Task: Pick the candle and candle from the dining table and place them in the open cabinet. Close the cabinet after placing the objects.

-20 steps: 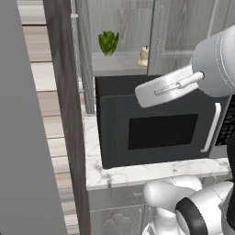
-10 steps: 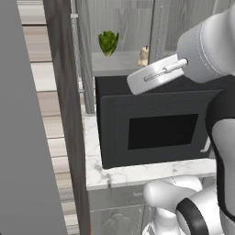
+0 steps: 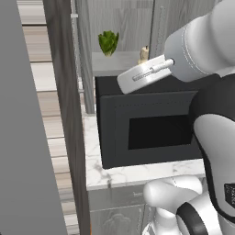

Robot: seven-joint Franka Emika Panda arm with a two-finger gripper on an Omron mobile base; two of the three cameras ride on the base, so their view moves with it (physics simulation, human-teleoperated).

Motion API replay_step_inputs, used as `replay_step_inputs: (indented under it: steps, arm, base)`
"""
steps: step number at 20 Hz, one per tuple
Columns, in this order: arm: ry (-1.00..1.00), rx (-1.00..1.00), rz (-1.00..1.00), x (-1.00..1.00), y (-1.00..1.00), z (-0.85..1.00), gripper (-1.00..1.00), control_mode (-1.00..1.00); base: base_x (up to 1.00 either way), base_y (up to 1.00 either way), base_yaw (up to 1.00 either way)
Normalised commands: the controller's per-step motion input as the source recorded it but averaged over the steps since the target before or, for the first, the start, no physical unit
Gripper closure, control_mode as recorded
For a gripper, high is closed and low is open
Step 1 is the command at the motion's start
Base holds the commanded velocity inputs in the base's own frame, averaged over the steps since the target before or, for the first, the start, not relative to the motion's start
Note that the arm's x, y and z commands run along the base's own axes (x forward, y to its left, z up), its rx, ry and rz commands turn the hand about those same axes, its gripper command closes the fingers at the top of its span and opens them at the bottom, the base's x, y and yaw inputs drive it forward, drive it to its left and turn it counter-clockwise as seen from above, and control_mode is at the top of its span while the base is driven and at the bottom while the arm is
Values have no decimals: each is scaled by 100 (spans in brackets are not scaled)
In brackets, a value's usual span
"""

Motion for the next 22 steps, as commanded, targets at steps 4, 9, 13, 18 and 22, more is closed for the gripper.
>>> replay_step_inputs:
  steps: [4,9,13,18,22]
  arm:
    - [0,0,1,22,3,-2,-100,-100]
    - [0,0,0,17,16,-7,-100,-100]
    - [0,0,0,6,23,-3,-100,-100]
    - [0,0,0,15,13,0,-100,-100]
    - [0,0,0,28,3,0,-100,-100]
  base:
    - [0,0,0]
    - [0,0,0]
    - [0,0,0]
    - [0,0,0]
    - [0,0,0]
